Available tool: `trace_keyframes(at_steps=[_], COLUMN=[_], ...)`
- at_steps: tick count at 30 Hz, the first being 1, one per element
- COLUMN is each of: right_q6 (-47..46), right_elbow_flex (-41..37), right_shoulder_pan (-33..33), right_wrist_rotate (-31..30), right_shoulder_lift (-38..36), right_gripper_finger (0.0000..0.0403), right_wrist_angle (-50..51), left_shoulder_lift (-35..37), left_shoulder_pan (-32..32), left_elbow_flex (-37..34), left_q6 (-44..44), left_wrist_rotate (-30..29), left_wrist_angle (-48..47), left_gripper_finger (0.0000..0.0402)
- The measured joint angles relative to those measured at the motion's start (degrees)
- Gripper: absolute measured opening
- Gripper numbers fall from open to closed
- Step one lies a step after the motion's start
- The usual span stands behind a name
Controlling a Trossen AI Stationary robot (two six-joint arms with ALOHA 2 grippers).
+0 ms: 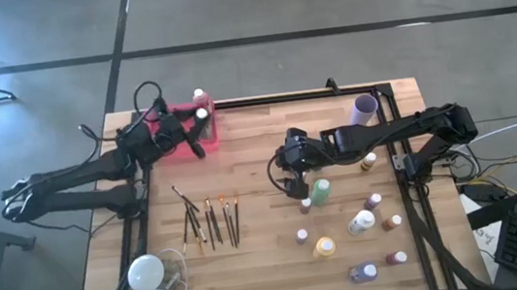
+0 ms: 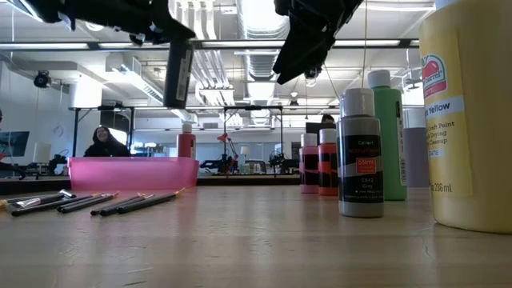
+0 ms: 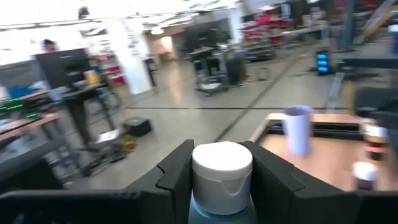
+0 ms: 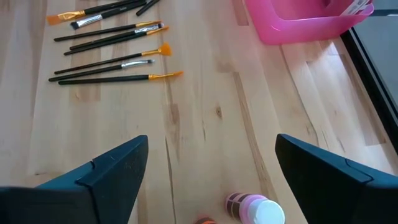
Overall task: Pick & Place Paint Supplies
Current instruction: Put the large black paint bottle into the pink bin
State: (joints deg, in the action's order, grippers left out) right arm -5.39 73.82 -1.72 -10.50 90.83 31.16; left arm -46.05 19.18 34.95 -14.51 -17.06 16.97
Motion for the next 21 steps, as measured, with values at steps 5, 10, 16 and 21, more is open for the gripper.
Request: trace_keyframes(at_steps=[5,10,16,21], right_q6=[0.5,0.6,0.5,0.5], right_elbow_flex=[0.0,0.0,0.0,0.0], right_shoulder_pan=[0.0,0.3,0.6,0.7], right_wrist_rotate=[0.0,0.0,-0.1,-0.1], right_shoulder_lift=[0.0,0.0,0.0,0.0], right_gripper_finger=[0.0326,0.0313,0.0299,0.0291], right_wrist_angle=[0.0,-0.1,-0.3,-0.4], left_shoulder_lift=[0.5,0.5,-1.4,-5.4], left_shoulder_pan=[7.4,13.6,19.8,22.5], left_elbow_flex=[-3.9,-8.0,-11.4,-11.8], left_q6=[1.6,4.7,9.0,10.2], left_wrist_rotate=[1.1,2.9,4.5,4.7], left_wrist_angle=[5.2,11.1,17.6,19.0], left_gripper_finger=[0.0134,0.0134,0.0135,0.0135])
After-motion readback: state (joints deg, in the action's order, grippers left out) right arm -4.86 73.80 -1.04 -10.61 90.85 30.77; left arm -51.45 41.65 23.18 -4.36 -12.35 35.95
